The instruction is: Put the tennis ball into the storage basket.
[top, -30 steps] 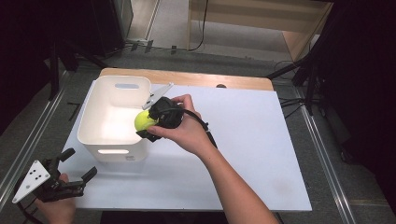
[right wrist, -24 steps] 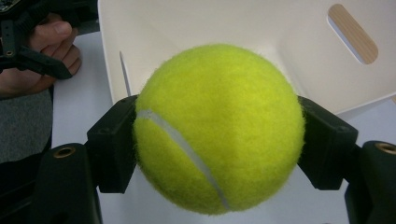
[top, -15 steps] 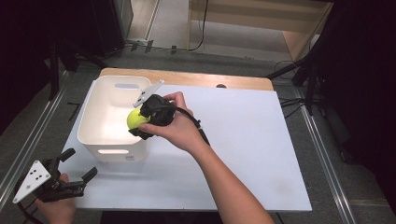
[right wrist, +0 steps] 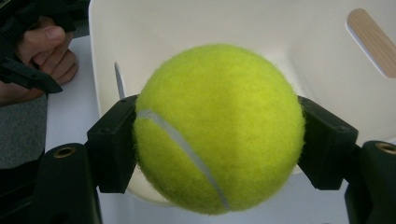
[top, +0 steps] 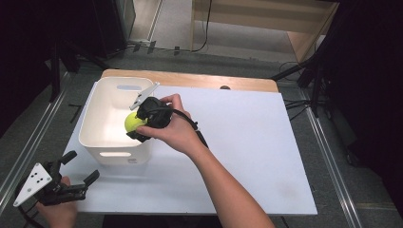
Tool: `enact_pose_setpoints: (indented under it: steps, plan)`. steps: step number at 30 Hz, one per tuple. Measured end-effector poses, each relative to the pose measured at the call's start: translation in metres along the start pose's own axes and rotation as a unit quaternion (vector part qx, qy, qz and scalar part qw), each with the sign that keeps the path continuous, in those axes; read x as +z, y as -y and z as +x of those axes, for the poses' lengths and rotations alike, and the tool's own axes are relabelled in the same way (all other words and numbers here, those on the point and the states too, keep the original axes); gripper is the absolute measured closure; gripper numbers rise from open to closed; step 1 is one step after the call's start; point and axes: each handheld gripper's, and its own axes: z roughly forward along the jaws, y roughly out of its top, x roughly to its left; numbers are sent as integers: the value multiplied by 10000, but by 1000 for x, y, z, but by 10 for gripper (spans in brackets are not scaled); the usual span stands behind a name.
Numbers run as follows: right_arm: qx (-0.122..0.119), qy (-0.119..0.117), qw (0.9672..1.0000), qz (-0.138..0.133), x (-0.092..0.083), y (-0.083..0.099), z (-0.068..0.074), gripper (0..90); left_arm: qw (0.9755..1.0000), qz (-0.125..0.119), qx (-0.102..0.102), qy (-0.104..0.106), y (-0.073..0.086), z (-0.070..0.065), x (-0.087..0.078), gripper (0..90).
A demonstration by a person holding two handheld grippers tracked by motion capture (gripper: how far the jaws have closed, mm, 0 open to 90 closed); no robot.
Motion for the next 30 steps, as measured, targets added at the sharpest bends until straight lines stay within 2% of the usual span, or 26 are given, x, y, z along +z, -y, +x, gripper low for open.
enact_pose_setpoints:
  steps: [8, 16, 19, 22, 24, 29, 30]
  plan:
    - [3, -15, 10000, 96, 9, 2, 1, 238, 10000, 1, 2, 2, 0, 0, 0, 0]
    - [24, 12, 10000, 75, 12, 3, 1, 230, 10000, 0, 0, 7, 0, 0, 0, 0]
    - [33, 51, 10000, 11, 12, 5, 1, 176, 10000, -1, 0, 6, 0, 0, 0, 0]
    - [146, 38, 9999, -51, 10, 8, -1, 147, 10000, -2, -1, 5, 0, 0, 0, 0]
    - [164, 110, 9998, -63, 8, 10, -2, 109, 10000, 6, 7, -1, 0, 0, 0, 0]
    - [255, 200, 9994, -154, 1, 17, -3, 75, 10000, 13, 16, 5, 0, 0, 0, 0]
    - [289, 254, 9991, -178, 0, 19, -3, 32, 10000, 17, 21, 1, 0, 0, 0, 0]
